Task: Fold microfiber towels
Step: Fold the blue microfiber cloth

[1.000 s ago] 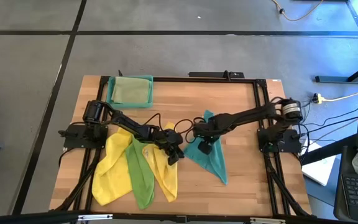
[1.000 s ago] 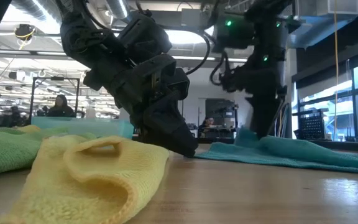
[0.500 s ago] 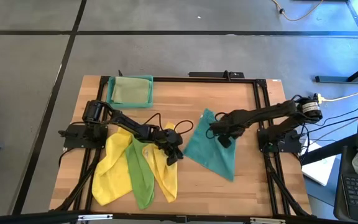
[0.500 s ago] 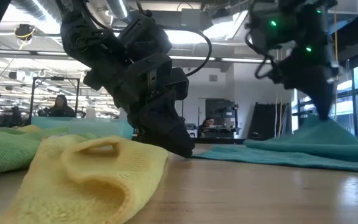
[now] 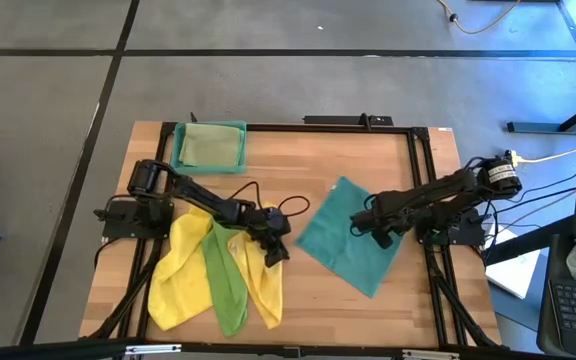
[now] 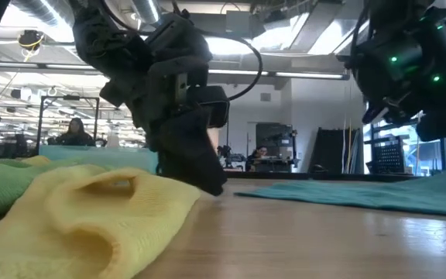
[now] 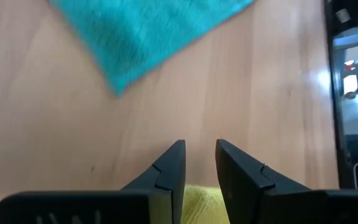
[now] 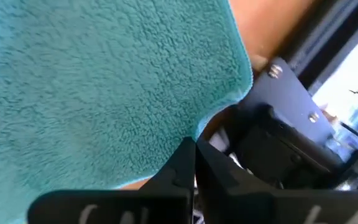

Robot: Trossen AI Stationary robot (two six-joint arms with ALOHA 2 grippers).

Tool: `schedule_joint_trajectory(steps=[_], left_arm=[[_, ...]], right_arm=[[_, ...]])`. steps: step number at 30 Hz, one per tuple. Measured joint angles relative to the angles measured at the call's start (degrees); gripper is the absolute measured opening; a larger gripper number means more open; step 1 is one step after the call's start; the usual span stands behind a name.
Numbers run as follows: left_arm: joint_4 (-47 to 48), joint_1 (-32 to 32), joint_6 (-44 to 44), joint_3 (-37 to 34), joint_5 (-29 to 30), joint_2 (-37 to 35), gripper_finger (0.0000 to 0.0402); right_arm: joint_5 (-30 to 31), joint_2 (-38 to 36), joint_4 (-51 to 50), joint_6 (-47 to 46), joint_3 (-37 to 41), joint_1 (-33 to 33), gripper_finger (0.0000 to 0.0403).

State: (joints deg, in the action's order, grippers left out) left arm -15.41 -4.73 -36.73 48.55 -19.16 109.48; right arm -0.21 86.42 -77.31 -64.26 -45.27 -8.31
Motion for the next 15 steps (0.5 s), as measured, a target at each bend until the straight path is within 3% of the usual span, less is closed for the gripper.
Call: schedule_joint_trajectory(steps=[6, 15], left_arm=[[7.8, 2.0, 0.0, -0.4, 0.1, -4.3, 0.0081], [9.2, 4.1, 0.2, -0.2, 2.7, -8.8, 0.0081]], right_arm=[[5.4, -4.5, -0.5, -0.2, -4.9, -2.9, 0.0055], [11.0, -12.4, -1.5, -1.6, -5.7, -3.2, 0.0124]])
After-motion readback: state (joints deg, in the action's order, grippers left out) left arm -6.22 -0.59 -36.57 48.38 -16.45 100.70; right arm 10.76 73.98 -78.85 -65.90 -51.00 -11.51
